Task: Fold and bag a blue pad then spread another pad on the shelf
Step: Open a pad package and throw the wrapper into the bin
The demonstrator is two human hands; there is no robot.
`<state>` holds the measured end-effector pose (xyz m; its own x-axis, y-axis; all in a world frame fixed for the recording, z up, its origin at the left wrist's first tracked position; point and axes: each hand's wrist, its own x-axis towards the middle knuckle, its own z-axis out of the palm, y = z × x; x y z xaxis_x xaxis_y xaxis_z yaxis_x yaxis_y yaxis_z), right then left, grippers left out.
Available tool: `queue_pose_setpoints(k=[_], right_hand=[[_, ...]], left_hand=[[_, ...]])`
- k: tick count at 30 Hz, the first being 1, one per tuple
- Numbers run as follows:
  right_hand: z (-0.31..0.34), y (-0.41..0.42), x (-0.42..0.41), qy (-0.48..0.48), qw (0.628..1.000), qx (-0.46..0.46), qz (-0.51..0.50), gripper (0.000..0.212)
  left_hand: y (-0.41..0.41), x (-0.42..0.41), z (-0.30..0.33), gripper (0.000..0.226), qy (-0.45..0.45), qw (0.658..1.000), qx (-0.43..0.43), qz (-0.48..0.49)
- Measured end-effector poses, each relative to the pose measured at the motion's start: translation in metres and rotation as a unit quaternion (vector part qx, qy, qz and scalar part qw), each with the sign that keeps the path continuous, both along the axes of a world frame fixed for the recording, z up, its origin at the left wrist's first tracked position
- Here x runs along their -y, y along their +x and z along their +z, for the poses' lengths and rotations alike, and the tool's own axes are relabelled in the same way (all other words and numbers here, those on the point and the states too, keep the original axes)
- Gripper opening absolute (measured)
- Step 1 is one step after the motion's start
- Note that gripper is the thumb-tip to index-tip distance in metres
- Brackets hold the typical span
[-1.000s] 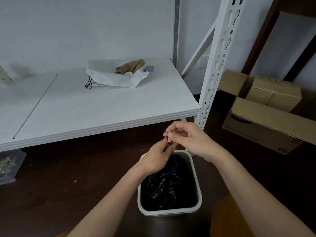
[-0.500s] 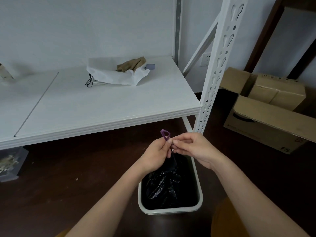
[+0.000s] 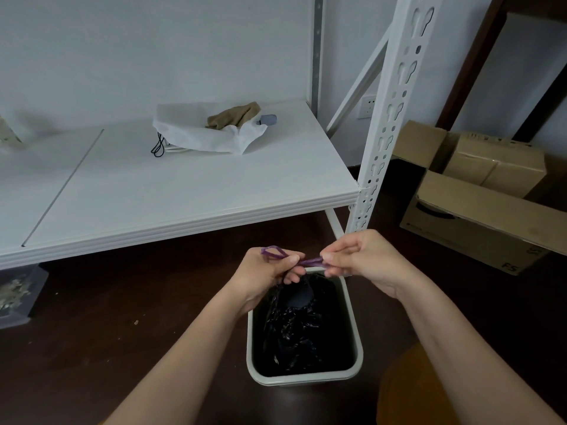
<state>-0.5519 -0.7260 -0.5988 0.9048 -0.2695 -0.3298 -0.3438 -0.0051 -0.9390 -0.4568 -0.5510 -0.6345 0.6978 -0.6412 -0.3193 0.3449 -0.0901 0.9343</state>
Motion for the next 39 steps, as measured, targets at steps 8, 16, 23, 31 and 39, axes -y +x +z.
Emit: queue_pose_setpoints(k=[8, 16, 23, 31, 39], right_hand=[[-0.016, -0.001, -0.016, 0.062, 0.979, -0.077, 0.180, 0.017], [-0.041, 0.028, -0.018, -0.088, 0.994, -0.020, 0.056, 0.020], [-0.049, 0.032, -0.038, -0.036, 0.995, -0.057, 0.073, 0.061], [-0.058, 0.029, -0.046, 0.133, 0.988, 0.024, -0.069, 0.026], [-0.079, 0.024, -0.030, 0.338, 0.906, 0.006, -0.256, 0.030]], left_hand=[[0.007, -0.003, 0.006, 0.010, 0.125, 0.983, 0.131, -0.024], [0.008, -0.006, 0.006, 0.020, 0.229, 0.856, 0.453, -0.097], [0.000, -0.007, -0.007, 0.018, 0.174, 0.782, 0.594, -0.077], [-0.006, -0.004, -0.012, 0.012, 0.175, 0.840, 0.510, 0.060], [0.001, -0.024, -0.043, 0.020, 0.284, 0.895, 0.318, 0.129]])
